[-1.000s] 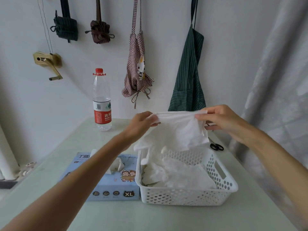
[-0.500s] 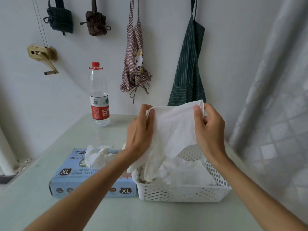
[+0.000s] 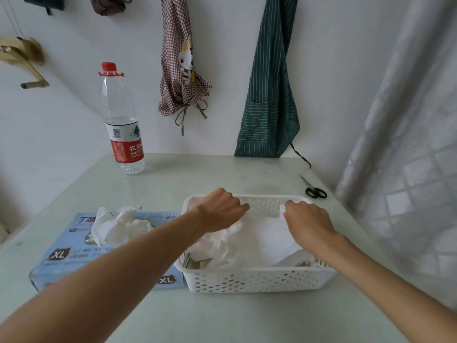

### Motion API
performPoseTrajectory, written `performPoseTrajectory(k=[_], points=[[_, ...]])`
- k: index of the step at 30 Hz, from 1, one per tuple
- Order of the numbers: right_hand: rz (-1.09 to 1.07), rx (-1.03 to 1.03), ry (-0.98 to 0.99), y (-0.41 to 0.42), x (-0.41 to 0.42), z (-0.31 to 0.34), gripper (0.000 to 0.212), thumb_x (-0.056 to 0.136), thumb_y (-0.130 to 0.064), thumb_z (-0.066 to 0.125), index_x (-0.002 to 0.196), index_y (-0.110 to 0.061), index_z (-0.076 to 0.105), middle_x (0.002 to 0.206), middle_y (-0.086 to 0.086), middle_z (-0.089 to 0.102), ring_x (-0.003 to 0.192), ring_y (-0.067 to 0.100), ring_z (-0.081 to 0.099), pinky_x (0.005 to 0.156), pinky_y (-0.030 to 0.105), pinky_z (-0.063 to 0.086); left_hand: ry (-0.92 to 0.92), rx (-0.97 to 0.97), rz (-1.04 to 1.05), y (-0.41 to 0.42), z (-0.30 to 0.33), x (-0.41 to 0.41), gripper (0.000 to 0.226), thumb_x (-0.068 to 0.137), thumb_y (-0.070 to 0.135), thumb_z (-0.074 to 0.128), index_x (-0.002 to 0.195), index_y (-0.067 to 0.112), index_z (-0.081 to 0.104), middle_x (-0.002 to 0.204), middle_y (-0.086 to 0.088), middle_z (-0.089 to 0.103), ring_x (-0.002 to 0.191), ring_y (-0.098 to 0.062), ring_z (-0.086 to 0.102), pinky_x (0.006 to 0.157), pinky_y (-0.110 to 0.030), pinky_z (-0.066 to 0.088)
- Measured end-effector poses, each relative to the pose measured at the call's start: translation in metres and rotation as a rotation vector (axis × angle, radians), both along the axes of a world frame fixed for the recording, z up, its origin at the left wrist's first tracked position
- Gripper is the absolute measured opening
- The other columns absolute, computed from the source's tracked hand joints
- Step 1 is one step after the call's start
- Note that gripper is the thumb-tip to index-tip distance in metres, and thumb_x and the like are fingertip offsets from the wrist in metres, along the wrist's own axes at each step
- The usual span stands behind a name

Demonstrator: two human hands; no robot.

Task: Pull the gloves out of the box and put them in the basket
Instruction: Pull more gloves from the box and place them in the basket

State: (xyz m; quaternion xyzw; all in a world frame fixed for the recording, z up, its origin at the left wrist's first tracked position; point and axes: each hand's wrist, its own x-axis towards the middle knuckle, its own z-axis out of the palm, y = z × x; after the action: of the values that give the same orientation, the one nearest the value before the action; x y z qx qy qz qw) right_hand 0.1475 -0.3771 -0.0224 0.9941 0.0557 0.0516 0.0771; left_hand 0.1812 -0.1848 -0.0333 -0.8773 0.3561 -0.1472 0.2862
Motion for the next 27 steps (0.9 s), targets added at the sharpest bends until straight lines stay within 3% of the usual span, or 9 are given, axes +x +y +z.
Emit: performPoseTrajectory(k=[3,6,9,12,14,17,20,23,27], points=[[0.054,-0.14,0.045,0.001,0.005,-0.001,0.023,0.086,0.006,0.05,0.095,-0.014,0.044,0.091,0.001,0.057,0.085,0.021,0.054,0.055,0.024,0.027,-0.118,0.047,-0.081,0.003,0.002,-0.002,0.009,0.075,0.021,0.069,0.081,0.018,0.063,0.065,0.005,0.06,0.053,-0.014,0.059,0.046,-0.024,0.016],[0.119,-0.27,0.084,0.006,0.008,-0.003,0.03,0.085,0.006,0.052,0.078,-0.018,0.035,0.109,0.002,0.061,0.101,0.019,0.059,0.047,0.021,0.017,-0.163,0.111,-0.149,0.005,0.001,0.003,0.029,0.052,0.013,0.083,0.065,0.022,0.059,0.054,0.007,0.05,0.044,-0.01,0.049,0.046,-0.022,0.021],[0.125,-0.379,0.075,0.006,0.014,-0.016,0.021,0.091,-0.005,0.052,0.081,-0.02,0.042,0.111,-0.003,0.063,0.1,0.015,0.061,0.047,0.023,0.013,-0.114,0.051,-0.104,0.002,0.01,-0.005,0.033,0.054,0.014,0.085,0.078,0.022,0.064,0.069,0.007,0.057,0.057,-0.009,0.056,0.047,-0.023,0.03],[0.135,-0.334,0.016,-0.002,0.015,-0.02,0.026,0.094,-0.012,0.052,0.119,-0.015,0.049,0.113,-0.002,0.062,0.102,0.015,0.061,0.051,0.022,0.022,0.062,-0.205,0.228,0.005,0.022,-0.017,0.028,0.091,0.037,0.058,0.111,0.018,0.059,0.104,0.0,0.062,0.092,-0.019,0.061,0.067,-0.027,0.036],[0.146,-0.136,-0.017,-0.007,0.012,-0.016,0.035,0.094,-0.011,0.049,0.129,-0.013,0.043,0.109,0.001,0.062,0.101,0.021,0.06,0.062,0.026,0.031,0.269,-0.273,0.431,0.013,0.033,-0.025,0.043,0.095,0.05,0.043,0.112,0.014,0.06,0.11,-0.005,0.063,0.098,-0.023,0.06,0.074,-0.029,0.037],[0.172,0.304,0.052,-0.007,0.006,-0.007,0.018,0.093,-0.014,0.048,0.109,-0.023,0.051,0.087,-0.004,0.058,0.087,0.02,0.057,0.066,0.03,0.035,0.541,-0.161,0.529,0.028,0.041,-0.032,0.053,0.091,0.059,0.043,0.118,0.017,0.062,0.113,-0.002,0.065,0.105,-0.022,0.059,0.082,-0.029,0.04],[0.254,0.3,0.344,-0.003,-0.001,-0.005,0.039,0.093,-0.026,0.056,0.13,-0.033,0.046,0.119,-0.003,0.052,0.102,0.015,0.053,0.085,0.031,0.041,0.727,-0.071,0.56,0.026,0.032,-0.034,0.051,0.084,0.059,0.056,0.117,0.02,0.064,0.113,0.001,0.067,0.104,-0.021,0.06,0.088,-0.032,0.048],[0.22,0.123,0.544,-0.006,0.0,-0.014,0.065,0.091,-0.025,0.058,0.146,-0.037,0.025,0.143,0.002,0.032,0.125,0.022,0.044,0.09,0.029,0.038,0.725,-0.092,0.513,0.025,0.025,-0.031,0.041,0.082,0.048,0.066,0.113,0.022,0.065,0.114,0.003,0.067,0.105,-0.018,0.06,0.088,-0.031,0.048],[0.174,0.077,0.615,-0.012,0.002,-0.019,0.069,0.09,-0.022,0.058,0.148,-0.035,0.023,0.14,0.005,0.034,0.123,0.022,0.044,0.084,0.023,0.036,0.455,-0.083,0.405,0.028,0.026,-0.034,0.042,0.08,0.048,0.068,0.11,0.019,0.06,0.113,0.004,0.063,0.107,-0.017,0.057,0.078,-0.023,0.036]])
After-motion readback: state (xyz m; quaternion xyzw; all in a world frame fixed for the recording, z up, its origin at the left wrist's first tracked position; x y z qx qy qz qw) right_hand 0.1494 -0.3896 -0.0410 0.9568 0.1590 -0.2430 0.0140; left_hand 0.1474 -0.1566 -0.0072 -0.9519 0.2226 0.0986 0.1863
